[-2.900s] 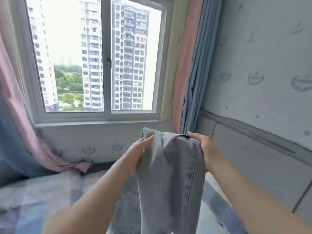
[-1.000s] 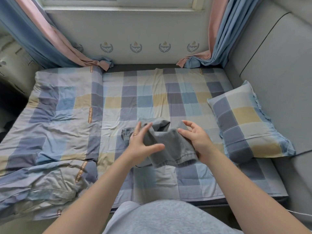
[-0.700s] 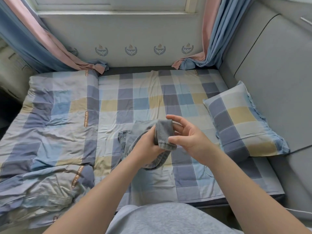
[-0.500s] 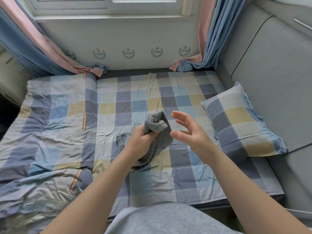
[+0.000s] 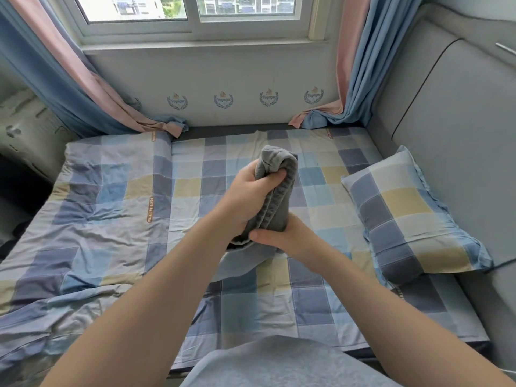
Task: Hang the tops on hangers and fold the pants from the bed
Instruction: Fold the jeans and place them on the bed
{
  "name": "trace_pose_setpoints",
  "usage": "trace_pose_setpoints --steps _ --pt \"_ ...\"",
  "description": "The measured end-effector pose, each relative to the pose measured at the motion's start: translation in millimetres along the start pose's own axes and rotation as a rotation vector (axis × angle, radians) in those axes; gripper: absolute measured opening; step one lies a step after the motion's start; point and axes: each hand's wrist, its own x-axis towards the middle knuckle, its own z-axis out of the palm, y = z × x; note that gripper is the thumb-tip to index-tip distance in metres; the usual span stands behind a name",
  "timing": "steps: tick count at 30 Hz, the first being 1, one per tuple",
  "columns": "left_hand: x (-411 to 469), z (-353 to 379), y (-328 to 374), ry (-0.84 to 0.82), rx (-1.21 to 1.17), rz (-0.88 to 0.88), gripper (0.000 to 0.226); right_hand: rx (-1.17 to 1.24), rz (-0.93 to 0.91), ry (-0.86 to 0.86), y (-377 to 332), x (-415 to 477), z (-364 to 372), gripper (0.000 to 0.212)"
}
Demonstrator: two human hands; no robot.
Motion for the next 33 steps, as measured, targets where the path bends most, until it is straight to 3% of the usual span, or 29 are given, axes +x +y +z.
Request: trace_pose_setpoints --steps 3,8,12,16,21,23,26,31,33 --pt "2.8 -1.7 -1.0 -0.036 -0.007 -0.098 0.007 0.036 0.074 0.008 2.6 1.8 7.0 0.036" --pt "3.9 -21.8 -5.6 -0.043 0.102 -0.124 0.012 0.082 0.207 0.129 12.5 5.3 12.7 0.063" --pt "-2.5 -40.8 -19.1 -0.127 0.082 -0.255 0.043 0.224 0.167 0.200 15.3 2.4 8.0 0.046" --pt "-21.8 -44.0 -51.9 -0.148 -0.191 -0.471 0.069 0.386 0.098 0.243 4.5 0.7 -3.5 0.028" --pt "-52.5 -8.4 -87.4 0.002 -0.028 -0.503 0.064 0.491 -0.049 0.368 -24.5 11.0 -21.3 0.021" --pt "-62.7 1.2 -90.0 -0.095 0.085 -0.413 0.032 0.472 -0.069 0.434 -33.2 16.9 -26.3 0.016" --pt "-62.2 5.6 -94.8 -0.164 0.158 -0.332 0.015 0.437 -0.054 0.444 -34.7 24.0 -29.4 0.018" --pt "-55.9 -6.9 -85.2 0.016 0.124 -0.308 0.016 0.597 -0.133 0.252 -13.7 24.4 -37.6 0.041" --pt "-53.3 -13.8 -75.5 0.097 0.054 -0.308 0.024 0.516 -0.135 0.128 5.3 18.5 -38.4 0.052"
